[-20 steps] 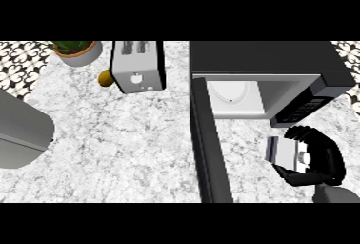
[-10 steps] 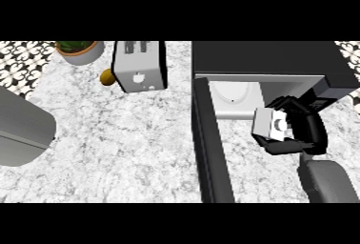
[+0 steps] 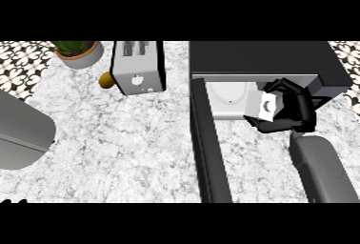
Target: Pick up the milk, place it into the microwave and close the microwave
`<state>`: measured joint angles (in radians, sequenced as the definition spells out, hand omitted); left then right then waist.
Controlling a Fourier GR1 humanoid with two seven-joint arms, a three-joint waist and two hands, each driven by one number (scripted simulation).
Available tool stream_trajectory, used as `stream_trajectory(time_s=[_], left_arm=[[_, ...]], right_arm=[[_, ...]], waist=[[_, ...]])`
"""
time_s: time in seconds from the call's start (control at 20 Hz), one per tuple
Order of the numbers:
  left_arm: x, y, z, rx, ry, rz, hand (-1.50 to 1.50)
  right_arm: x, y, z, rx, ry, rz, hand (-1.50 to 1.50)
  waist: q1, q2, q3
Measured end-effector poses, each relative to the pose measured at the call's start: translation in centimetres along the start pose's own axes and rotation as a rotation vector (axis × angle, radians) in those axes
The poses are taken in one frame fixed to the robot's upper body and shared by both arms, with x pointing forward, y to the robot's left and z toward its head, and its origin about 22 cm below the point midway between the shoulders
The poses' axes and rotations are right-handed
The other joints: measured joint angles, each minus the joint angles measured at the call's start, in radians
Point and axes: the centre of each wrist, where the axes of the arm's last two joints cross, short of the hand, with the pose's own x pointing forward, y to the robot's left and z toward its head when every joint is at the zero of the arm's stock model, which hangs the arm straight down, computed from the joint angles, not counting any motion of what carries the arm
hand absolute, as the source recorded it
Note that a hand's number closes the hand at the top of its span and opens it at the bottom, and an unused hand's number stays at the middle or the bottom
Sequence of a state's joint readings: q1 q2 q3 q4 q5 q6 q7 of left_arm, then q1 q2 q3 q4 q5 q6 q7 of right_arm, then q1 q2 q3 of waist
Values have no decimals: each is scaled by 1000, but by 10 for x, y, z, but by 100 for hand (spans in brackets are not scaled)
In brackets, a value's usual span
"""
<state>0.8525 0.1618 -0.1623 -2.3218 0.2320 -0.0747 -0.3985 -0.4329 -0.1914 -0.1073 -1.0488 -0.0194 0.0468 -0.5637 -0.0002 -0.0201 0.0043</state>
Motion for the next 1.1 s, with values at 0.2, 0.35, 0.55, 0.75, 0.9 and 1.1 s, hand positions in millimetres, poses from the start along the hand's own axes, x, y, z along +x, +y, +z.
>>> stream_trajectory(time_s=[0.2, 0.35, 0.55, 0.75, 0.9, 1.1], left_arm=[[0, 0, -4, -18, -8, 7, -150], [-2, 1, -8, -33, -5, 9, -150], [-4, 0, -11, -55, -11, 21, -150], [-5, 0, -14, -73, -16, 30, -150], [-8, 0, -17, -88, -20, 32, -150], [-9, 0, -21, -108, -24, 30, -150]], right_arm=[[-4, 4, 0, -26, -18, 25, 150], [-7, 5, 1, -48, -41, 53, 150], [-8, 4, 5, -84, -79, 97, 150], [-9, 1, 9, -119, -113, 153, 150], [-8, -1, 12, -152, -136, 190, 150], [-9, -3, 18, -233, -166, 226, 150]], waist=[[0, -5, 1], [4, -6, 1], [18, -5, 4], [35, -2, 9], [49, 2, 10], [72, 7, 9]])
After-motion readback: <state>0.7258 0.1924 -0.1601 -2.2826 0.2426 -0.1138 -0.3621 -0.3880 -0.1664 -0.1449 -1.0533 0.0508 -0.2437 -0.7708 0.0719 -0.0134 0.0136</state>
